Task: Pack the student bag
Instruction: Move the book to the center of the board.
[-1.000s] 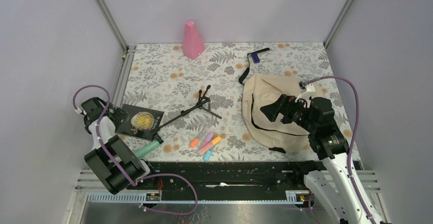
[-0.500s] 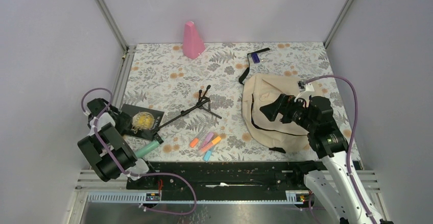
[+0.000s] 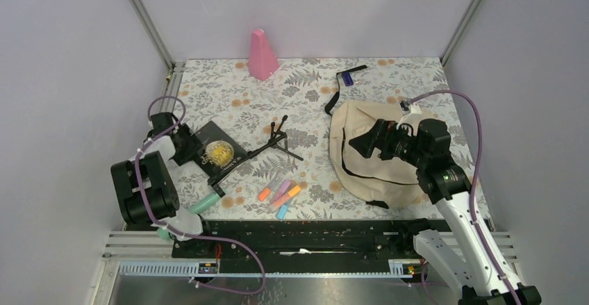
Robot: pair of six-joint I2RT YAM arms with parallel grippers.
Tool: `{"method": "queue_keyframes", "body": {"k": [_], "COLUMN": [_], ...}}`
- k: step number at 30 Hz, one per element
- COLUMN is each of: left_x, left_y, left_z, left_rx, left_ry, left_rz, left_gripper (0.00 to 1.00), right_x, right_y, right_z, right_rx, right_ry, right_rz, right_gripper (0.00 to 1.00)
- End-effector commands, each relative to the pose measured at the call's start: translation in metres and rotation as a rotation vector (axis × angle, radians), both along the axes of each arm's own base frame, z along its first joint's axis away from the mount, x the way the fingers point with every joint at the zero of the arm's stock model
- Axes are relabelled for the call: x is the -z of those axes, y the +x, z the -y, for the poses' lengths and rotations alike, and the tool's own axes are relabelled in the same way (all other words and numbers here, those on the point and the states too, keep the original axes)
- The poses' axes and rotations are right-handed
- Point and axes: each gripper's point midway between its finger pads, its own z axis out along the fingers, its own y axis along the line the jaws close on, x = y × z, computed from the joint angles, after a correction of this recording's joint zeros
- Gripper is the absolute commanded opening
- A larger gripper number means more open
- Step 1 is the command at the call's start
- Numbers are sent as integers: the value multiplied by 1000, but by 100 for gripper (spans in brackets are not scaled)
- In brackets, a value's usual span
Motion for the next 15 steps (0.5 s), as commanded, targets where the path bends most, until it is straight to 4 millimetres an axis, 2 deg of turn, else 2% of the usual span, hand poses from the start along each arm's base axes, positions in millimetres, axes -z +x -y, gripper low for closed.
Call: {"method": "queue_keyframes", "body": {"k": [1, 5, 8, 11, 14, 15], "left_x": [-3, -4, -13, -24, -35, -38], "left_y": [38, 58, 74, 88, 98, 98], "left_z": [29, 40, 44, 49, 46, 43], "left_rx": [80, 122, 157, 190, 189, 183], "left_ry": [-69, -85, -88, -98, -87, -75], "left_rz": [71, 88, 117, 148, 164, 159], "left_gripper": [59, 59, 59, 60, 67, 70], "right_x": [-41, -52, -58, -61, -63, -73], "right_y": [9, 21, 29, 36, 41, 44], "right_z": [-17, -37, -63, -99, -142, -156], "right_rx": [-79, -113, -157, -220, -290, -304], "right_ry": [34, 13, -16, -61, -91, -94], "right_rz": [85, 75, 66, 47, 20, 30], "right_gripper": [100, 100, 100, 99, 99, 99]}}
